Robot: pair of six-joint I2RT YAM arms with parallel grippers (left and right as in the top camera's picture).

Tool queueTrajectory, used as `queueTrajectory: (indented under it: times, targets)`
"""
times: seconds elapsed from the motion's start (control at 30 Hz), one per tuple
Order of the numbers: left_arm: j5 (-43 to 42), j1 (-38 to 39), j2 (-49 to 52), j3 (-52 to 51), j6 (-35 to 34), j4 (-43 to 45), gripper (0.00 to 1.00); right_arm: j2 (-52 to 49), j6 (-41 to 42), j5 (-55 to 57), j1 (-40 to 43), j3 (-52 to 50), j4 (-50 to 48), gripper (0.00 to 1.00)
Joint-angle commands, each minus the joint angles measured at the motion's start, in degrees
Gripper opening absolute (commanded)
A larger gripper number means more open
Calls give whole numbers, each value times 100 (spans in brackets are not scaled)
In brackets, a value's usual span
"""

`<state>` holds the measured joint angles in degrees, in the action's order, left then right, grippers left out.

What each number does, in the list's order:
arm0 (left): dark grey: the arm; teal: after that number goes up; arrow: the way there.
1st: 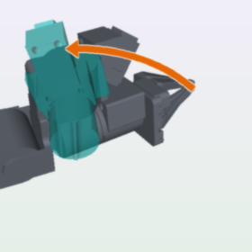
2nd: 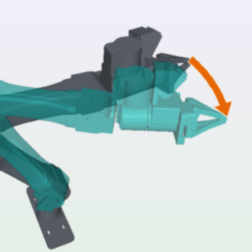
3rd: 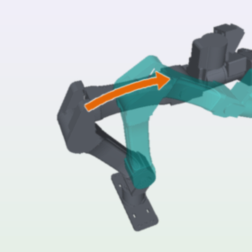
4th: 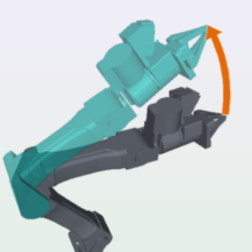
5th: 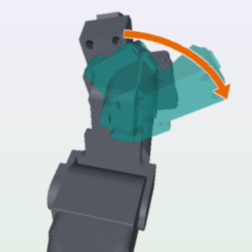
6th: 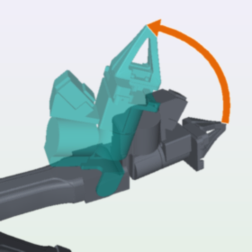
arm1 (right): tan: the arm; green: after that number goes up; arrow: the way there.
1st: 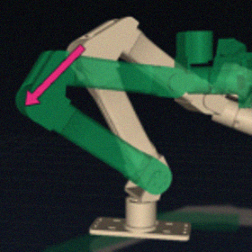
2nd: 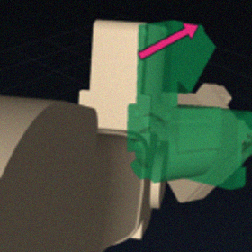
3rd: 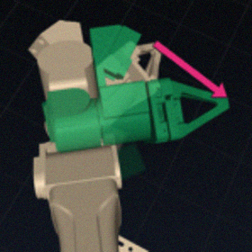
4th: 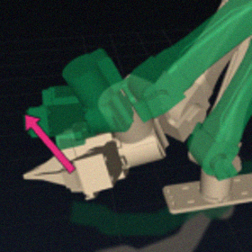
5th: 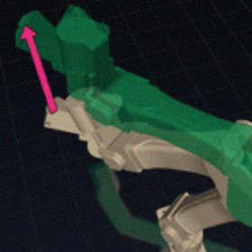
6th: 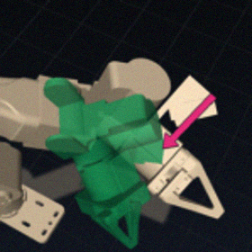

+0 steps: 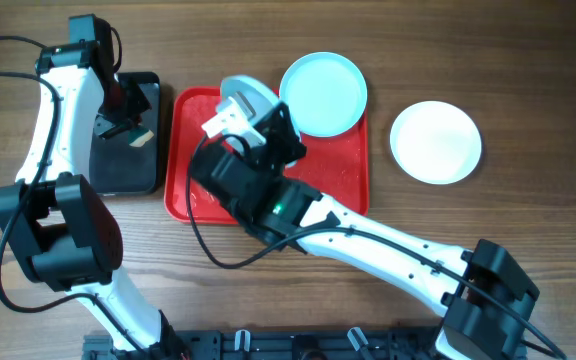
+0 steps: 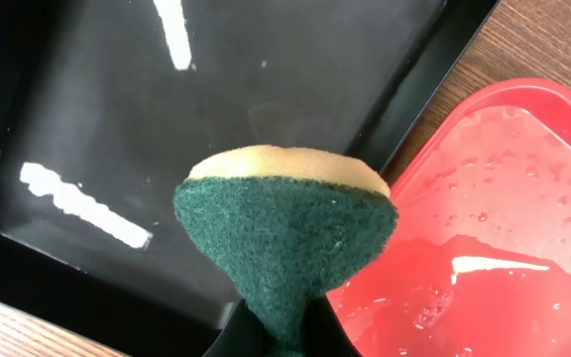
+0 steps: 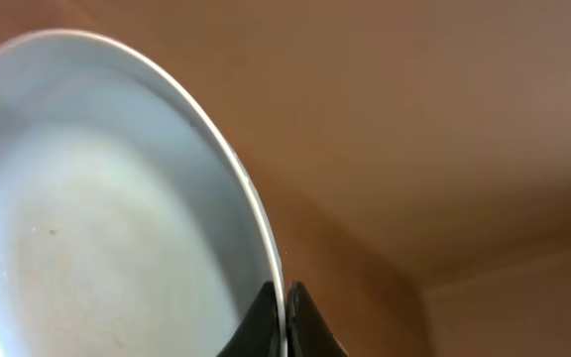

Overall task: Clean dirty plates on tray and stack at the side
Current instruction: 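Lift the teal-rimmed plate by its rim with right gripper, tilting it up, then carry the plate right and set it onto the white plate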

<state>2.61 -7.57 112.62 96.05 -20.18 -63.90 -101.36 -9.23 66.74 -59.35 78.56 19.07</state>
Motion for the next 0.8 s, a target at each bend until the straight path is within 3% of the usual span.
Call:
queueTrajectory:
  times: [0.0, 0.23, 0.43, 0.53, 0.77]
  targets:
    - [-68, -7, 68, 17, 90, 0, 4, 48, 1808, -1019, 0, -20, 308, 4]
    - [-68, -7, 68, 17, 90, -9, 4, 678, 3394, -3899, 774, -20, 1012, 4]
    - [-66, -7, 68, 17, 90, -9, 4, 1071, 3534, -5974, 2221, -20, 1508, 4]
    - [-68, -7, 66, 17, 90, -7, 4, 1202, 3539, -6992, 3359, -20, 1753, 4]
    - [-68, -7, 68, 17, 92, -4, 4, 1150, 3630, -7552, 5593, -31, 2500, 4]
